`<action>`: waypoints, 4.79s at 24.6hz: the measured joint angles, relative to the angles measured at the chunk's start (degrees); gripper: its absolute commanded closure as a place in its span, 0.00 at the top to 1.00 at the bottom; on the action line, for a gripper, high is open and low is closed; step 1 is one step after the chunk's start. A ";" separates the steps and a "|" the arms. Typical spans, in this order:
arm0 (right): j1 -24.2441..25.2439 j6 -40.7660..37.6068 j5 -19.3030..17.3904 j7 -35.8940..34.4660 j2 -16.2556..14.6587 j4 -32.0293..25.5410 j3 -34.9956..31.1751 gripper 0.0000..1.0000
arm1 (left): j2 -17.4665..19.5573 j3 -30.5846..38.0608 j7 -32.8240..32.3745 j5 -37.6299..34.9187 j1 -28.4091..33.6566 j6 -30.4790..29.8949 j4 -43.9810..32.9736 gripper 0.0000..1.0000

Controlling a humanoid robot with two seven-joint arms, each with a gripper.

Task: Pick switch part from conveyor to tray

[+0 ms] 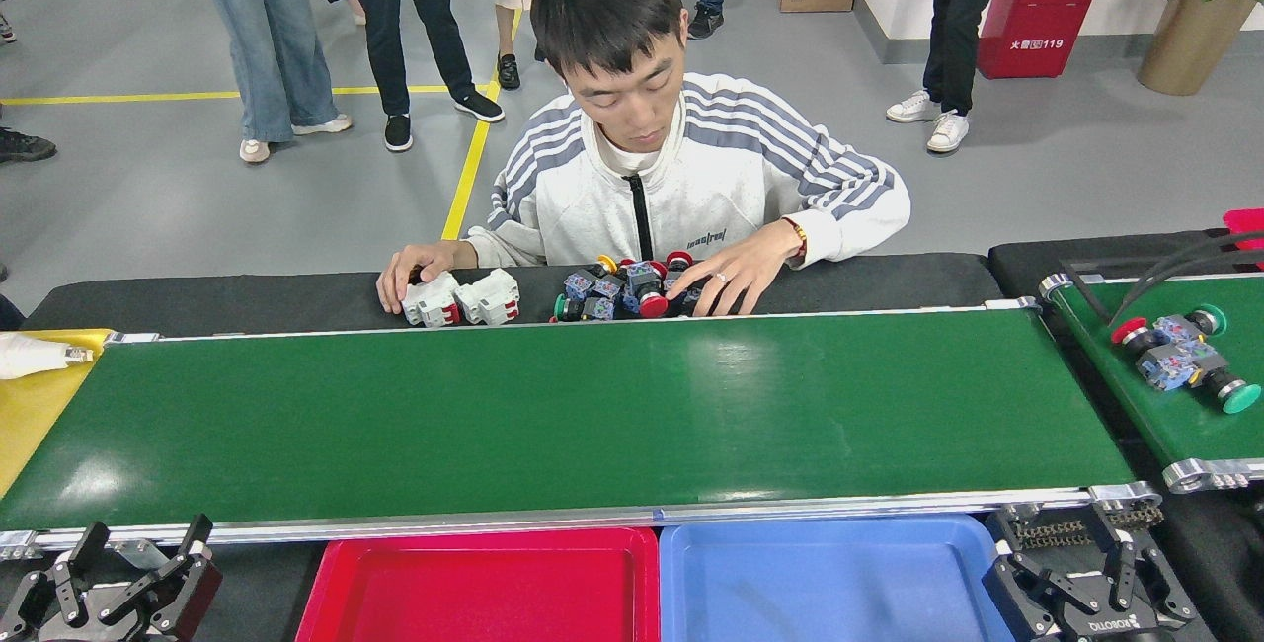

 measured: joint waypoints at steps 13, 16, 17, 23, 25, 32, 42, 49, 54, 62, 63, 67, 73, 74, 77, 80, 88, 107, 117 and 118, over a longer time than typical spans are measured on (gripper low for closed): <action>-0.14 4.35 1.05 0.38 0.00 0.01 0.00 1.00 | -0.38 0.21 -0.13 -0.04 1.24 0.12 -0.35 1.00; -0.26 4.42 1.05 0.53 -0.01 0.02 0.00 1.00 | -0.38 0.21 -0.13 -0.04 0.97 0.15 -0.36 1.00; -0.36 4.45 1.05 0.55 -0.01 0.04 0.01 1.00 | -0.38 0.21 -0.13 -0.03 0.86 0.15 -0.42 1.00; -2.25 4.58 1.23 1.98 -0.01 1.09 0.01 0.99 | -0.35 0.12 -0.05 0.01 0.77 0.35 -0.25 1.00; -3.92 4.60 1.26 3.34 -0.01 2.83 0.01 0.99 | -0.32 0.10 -0.04 0.06 0.49 0.25 -0.38 1.00; -13.25 4.92 3.46 7.04 -0.04 11.65 0.24 0.99 | 0.12 0.09 0.00 0.10 0.10 0.15 -0.17 1.00; -20.95 4.32 3.64 9.92 0.00 17.96 9.64 1.00 | 0.25 0.07 0.08 0.11 -0.54 0.12 -0.02 1.00; -27.28 4.65 3.74 10.63 0.22 24.54 16.31 1.00 | 0.25 0.02 0.17 0.06 -1.05 0.12 -0.01 1.00; -32.38 4.95 3.75 10.85 2.20 31.42 18.72 0.98 | 0.25 -1.10 0.19 0.00 -1.07 0.11 0.02 1.00; -35.03 4.98 3.79 10.93 3.12 33.87 21.06 0.02 | 0.24 -2.36 0.19 -0.01 -1.59 0.03 0.18 1.00; -35.02 4.73 3.80 10.95 3.12 33.79 21.20 0.02 | 0.24 -2.36 0.18 -0.02 -1.66 -0.01 0.33 1.00; -34.50 3.56 3.78 11.29 3.12 30.21 21.44 0.02 | 0.25 -2.37 0.15 -0.02 -2.28 -0.21 0.48 1.00; -25.08 -15.21 3.79 11.01 3.22 10.55 22.04 0.15 | 0.53 -2.36 0.14 -0.01 -2.45 -0.11 1.45 1.00; -24.35 -20.05 4.17 10.96 3.57 9.18 24.04 0.37 | 1.19 -2.36 0.14 0.02 -2.45 -0.10 1.59 1.00; -24.01 -25.89 8.84 12.22 7.19 8.94 31.62 1.00 | 2.11 -2.35 0.14 0.11 -2.43 -0.04 1.70 1.00; -24.02 -25.72 12.01 12.74 11.79 10.61 33.91 1.00 | 2.11 -2.39 0.13 0.11 -2.39 -0.02 1.72 1.00; -15.34 -13.05 11.96 13.55 13.40 3.15 18.41 0.99 | 2.11 -2.25 0.13 0.10 -2.07 0.02 1.98 1.00; -11.59 6.38 10.86 6.47 12.21 7.26 -1.11 1.00 | 2.08 -2.09 0.13 0.10 -2.63 0.05 2.10 1.00; -19.71 12.40 12.81 8.27 10.71 15.54 7.59 0.99 | 2.10 -2.09 0.13 0.10 -2.77 0.07 2.12 1.00; -20.87 13.15 12.81 8.28 10.70 16.66 8.25 0.99 | 2.10 -2.09 0.13 0.10 -2.77 0.07 2.12 1.00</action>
